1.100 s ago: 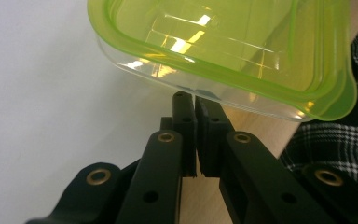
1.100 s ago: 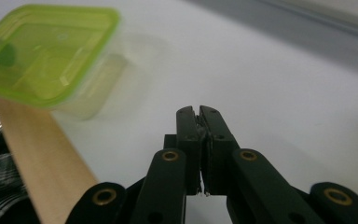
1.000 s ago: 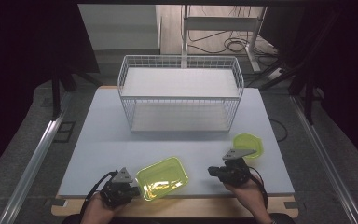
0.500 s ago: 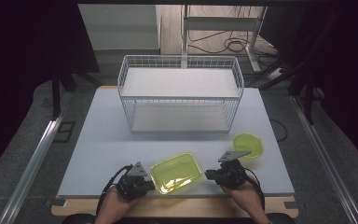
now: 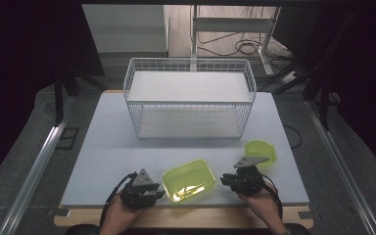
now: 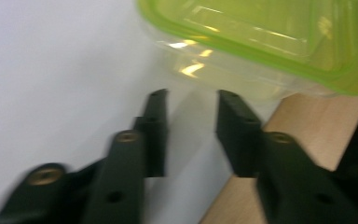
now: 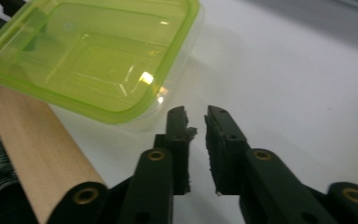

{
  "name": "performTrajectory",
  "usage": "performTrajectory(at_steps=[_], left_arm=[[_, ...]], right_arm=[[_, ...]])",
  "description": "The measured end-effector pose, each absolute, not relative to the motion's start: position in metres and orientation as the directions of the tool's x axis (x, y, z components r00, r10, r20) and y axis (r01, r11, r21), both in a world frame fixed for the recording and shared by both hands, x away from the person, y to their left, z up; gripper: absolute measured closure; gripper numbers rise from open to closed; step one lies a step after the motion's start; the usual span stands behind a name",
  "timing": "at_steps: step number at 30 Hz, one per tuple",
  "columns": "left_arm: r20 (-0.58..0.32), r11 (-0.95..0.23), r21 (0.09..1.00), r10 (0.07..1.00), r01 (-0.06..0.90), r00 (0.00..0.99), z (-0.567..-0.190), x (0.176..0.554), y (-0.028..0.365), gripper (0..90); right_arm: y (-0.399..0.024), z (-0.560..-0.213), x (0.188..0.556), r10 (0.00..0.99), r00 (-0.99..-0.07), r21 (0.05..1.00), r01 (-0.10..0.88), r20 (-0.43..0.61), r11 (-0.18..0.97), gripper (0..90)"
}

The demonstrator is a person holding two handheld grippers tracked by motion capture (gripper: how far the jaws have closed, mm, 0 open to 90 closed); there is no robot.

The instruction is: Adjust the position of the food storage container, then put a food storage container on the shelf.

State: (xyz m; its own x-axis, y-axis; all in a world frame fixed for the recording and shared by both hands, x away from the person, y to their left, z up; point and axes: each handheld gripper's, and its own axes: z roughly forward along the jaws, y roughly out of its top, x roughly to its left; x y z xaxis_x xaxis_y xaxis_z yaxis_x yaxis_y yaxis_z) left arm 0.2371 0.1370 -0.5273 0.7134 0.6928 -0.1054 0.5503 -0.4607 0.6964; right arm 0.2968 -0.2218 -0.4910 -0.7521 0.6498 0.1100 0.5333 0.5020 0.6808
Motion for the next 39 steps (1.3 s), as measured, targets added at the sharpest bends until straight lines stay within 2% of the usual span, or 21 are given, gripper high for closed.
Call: performTrajectory(at_steps=[2, 3, 4, 5, 8, 9, 10, 11, 14, 15, 16, 20, 23, 28, 34, 39], left_arm=[[-0.073, -0.465, 0.704, 0.704, 0.537, 0.706, -0.526, 0.233, 0.141, 44.7], [-0.060, -0.463, 0.711, 0.710, 0.530, 0.702, -0.525, 0.230, 0.145, 35.1], [-0.060, -0.463, 0.711, 0.710, 0.530, 0.702, -0.525, 0.230, 0.145, 29.3], [-0.050, -0.466, 0.711, 0.714, 0.527, 0.699, -0.525, 0.228, 0.146, 29.3], [-0.002, -0.493, 0.699, 0.722, 0.517, 0.691, -0.526, 0.224, 0.149, 16.7], [0.005, -0.497, 0.696, 0.725, 0.518, 0.688, -0.527, 0.223, 0.151, 12.0], [0.005, -0.497, 0.696, 0.725, 0.518, 0.688, -0.527, 0.223, 0.151, 9.7], [-0.002, -0.489, 0.703, 0.725, 0.516, 0.689, -0.527, 0.223, 0.152, 8.2], [0.004, -0.490, 0.709, 0.722, 0.507, 0.692, -0.528, 0.224, 0.152, 4.9], [0.008, -0.490, 0.710, 0.723, 0.505, 0.691, -0.530, 0.224, 0.152, 3.9], [0.008, -0.490, 0.710, 0.723, 0.505, 0.691, -0.530, 0.224, 0.152, 3.4], [0.004, -0.476, 0.723, 0.727, 0.500, 0.686, -0.531, 0.224, 0.154, 3.0], [0.007, -0.478, 0.722, 0.728, 0.500, 0.685, -0.532, 0.225, 0.155, 3.0], [0.018, -0.491, 0.711, 0.728, 0.503, 0.686, -0.534, 0.225, 0.154, 3.1], [0.033, -0.511, 0.698, 0.723, 0.502, 0.690, -0.536, 0.225, 0.152, 3.4], [0.034, -0.508, 0.701, 0.726, 0.501, 0.687, -0.535, 0.225, 0.153, 3.6]], right_arm=[[-0.223, -0.490, 0.297, 0.655, -0.749, 0.687, 0.528, 0.099, 0.500, 68.3], [-0.225, -0.490, 0.298, 0.658, -0.747, 0.694, 0.524, 0.096, 0.494, 61.2], [-0.225, -0.490, 0.298, 0.658, -0.747, 0.694, 0.524, 0.096, 0.494, 61.2], [-0.225, -0.489, 0.299, 0.659, -0.746, 0.694, 0.524, 0.094, 0.493, 57.8], [-0.228, -0.489, 0.301, 0.670, -0.738, 0.695, 0.525, 0.085, 0.490, 48.4], [-0.230, -0.490, 0.303, 0.677, -0.731, 0.697, 0.532, 0.091, 0.481, 42.7], [-0.230, -0.490, 0.303, 0.677, -0.731, 0.697, 0.532, 0.091, 0.481, 42.7], [-0.232, -0.491, 0.304, 0.681, -0.725, 0.699, 0.538, 0.099, 0.471, 37.8], [-0.233, -0.491, 0.306, 0.676, -0.729, 0.705, 0.537, 0.112, 0.463, 32.7], [-0.233, -0.492, 0.306, 0.668, -0.735, 0.713, 0.531, 0.118, 0.459, 27.4], [-0.233, -0.492, 0.306, 0.668, -0.735, 0.713, 0.531, 0.118, 0.459, 27.4], [-0.230, -0.494, 0.308, 0.659, -0.741, 0.727, 0.523, 0.131, 0.444, 13.5], [-0.229, -0.497, 0.308, 0.655, -0.746, 0.735, 0.511, 0.122, 0.445, 7.4], [-0.226, -0.499, 0.310, 0.654, -0.743, 0.726, 0.528, 0.142, 0.441, 4.9], [-0.221, -0.494, 0.313, 0.657, -0.723, 0.700, 0.582, 0.213, 0.414, 4.6], [-0.215, -0.489, 0.317, 0.664, -0.712, 0.691, 0.598, 0.227, 0.405, 17.7]])
